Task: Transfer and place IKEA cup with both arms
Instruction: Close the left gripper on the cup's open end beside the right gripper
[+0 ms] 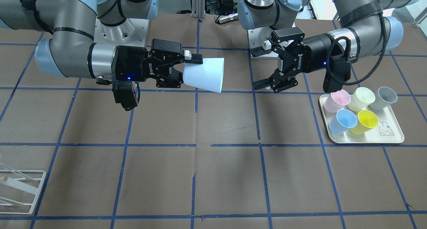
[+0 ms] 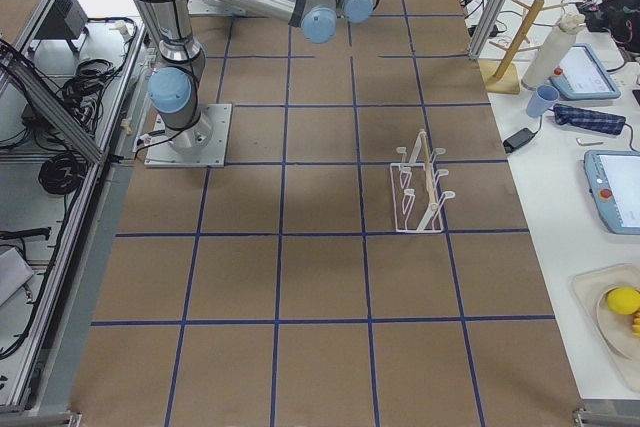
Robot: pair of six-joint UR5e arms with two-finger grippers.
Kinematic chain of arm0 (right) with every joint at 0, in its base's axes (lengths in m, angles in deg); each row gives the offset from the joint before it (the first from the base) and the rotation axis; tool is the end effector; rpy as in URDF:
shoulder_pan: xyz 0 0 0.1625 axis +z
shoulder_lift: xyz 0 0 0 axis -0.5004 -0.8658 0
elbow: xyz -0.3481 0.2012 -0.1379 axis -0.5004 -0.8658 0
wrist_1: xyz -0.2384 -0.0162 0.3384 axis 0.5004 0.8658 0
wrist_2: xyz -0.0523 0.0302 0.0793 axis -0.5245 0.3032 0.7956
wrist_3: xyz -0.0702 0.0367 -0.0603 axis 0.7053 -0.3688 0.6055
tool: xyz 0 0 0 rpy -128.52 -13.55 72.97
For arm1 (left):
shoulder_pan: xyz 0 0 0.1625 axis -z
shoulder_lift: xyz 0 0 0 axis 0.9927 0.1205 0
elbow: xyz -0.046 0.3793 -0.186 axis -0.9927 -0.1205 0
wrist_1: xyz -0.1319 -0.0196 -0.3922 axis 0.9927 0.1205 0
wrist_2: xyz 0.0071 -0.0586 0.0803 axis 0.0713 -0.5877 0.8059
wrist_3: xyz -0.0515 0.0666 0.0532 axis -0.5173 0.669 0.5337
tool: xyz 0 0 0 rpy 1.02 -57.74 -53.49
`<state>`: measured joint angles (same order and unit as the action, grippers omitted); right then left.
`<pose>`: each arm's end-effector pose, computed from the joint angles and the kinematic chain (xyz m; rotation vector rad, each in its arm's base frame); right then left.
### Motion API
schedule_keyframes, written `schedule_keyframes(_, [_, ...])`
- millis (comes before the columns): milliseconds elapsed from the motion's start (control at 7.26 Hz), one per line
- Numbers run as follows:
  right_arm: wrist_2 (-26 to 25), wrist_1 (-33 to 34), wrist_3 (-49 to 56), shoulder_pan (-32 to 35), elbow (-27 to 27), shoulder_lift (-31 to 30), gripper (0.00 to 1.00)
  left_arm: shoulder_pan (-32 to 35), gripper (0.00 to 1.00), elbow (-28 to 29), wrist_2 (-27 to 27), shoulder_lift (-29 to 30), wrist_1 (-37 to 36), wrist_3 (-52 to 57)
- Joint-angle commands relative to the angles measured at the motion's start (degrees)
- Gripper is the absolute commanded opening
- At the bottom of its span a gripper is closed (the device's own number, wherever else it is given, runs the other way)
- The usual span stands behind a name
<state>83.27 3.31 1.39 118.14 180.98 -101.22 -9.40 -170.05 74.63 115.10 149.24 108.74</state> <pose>0.2155 -0.5205 0.4010 0.0544 1.6468 0.0515 -0.0926 -0.5066 0.4365 -0.0319 -1.7512 0.3505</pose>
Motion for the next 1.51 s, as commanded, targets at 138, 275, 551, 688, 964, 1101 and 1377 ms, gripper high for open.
schedule_keyframes(138, [0.14, 0.17, -3.01, 2.59, -0.21, 0.02, 0.15, 4.79, 1.0, 1.5, -0.18, -0.46, -0.17, -3.13])
schedule_keyframes(275, [0.14, 0.17, -3.02, 2.68, -0.12, -0.06, 0.15, 5.24, 1.0, 1.16, -0.18, -0.55, -0.09, -3.13])
schedule_keyframes(551, [0.14, 0.17, -3.2, 2.77, -0.12, -0.15, 0.15, 4.89, 0.52, 1.33, -0.1, -0.55, -0.17, -2.78])
schedule_keyframes(688, [0.14, 0.17, -3.28, 2.77, -0.21, -0.07, 0.15, 4.72, 0.36, 1.24, -0.18, -0.46, -0.17, -2.95])
schedule_keyframes(964, [0.14, 0.17, -3.37, 2.77, -0.3, -0.06, 0.15, 4.71, 0.23, 1.06, -0.18, -0.46, -0.17, -2.96])
schedule_keyframes(1101, [0.14, 0.17, -3.29, 2.77, -0.3, -0.06, 0.15, 4.71, 0.16, 1.07, -0.18, -0.37, -0.26, -2.87])
schedule_keyframes(1377, [0.23, 0.17, -3.29, 2.77, -0.38, 0.02, 0.28, 4.54, 0.11, 1.5, -0.18, -0.37, -0.26, -2.95])
